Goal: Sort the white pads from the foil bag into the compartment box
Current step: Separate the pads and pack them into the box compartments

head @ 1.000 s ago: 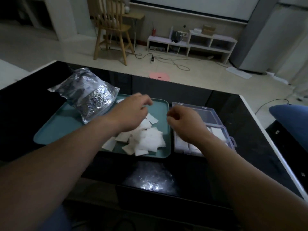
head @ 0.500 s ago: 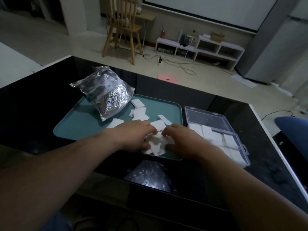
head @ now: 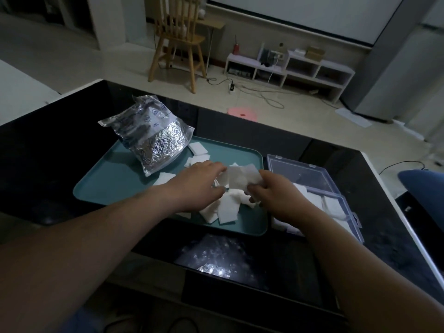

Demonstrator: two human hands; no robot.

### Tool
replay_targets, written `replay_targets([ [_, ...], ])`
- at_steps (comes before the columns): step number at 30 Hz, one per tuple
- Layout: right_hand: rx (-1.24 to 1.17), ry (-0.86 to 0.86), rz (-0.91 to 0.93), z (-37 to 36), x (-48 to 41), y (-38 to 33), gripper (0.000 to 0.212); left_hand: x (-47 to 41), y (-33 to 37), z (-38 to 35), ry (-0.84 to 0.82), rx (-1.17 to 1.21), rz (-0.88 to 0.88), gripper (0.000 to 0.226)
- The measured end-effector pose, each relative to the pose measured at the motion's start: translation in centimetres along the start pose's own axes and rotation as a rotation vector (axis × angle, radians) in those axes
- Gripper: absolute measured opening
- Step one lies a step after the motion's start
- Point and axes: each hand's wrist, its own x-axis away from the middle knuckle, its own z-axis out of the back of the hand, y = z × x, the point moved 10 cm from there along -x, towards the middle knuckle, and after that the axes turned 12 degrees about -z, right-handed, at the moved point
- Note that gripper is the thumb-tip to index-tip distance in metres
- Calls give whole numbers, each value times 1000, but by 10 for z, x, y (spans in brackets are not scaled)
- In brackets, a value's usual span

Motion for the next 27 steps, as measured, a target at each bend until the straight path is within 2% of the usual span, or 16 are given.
replay_targets([
  [3, -327, -130, -91, -6, 0, 5, 17, -3, 3, 5, 79, 134, 53, 54],
  [5, -425, -185, -130, -10, -1, 6, 18, -4, 2, 5, 104, 234, 96, 52],
  [8, -452, -229, -156, -18, -3, 6, 19, -3, -7, 1, 100, 350, 171, 38],
  [11, -440, -260, -160, -25, -3, 3, 20, -4, -7, 5, 172, 492, 201, 22],
  [15, -440, -313, -136, -31, 1, -6, 22, -5, 8, 5, 165, 627, 171, 16],
  [19, -530, -356, -172, -35, 4, -6, 26, -3, 3, 3, 205, 722, 232, 8],
  [23, -585, -358, -154, -33, 5, -7, 27, 2, 6, -9, 148, 880, 295, 1],
  [27, -547, -318, -133, -29, 2, -7, 32, 3, 4, -11, 165, 939, 340, 5],
])
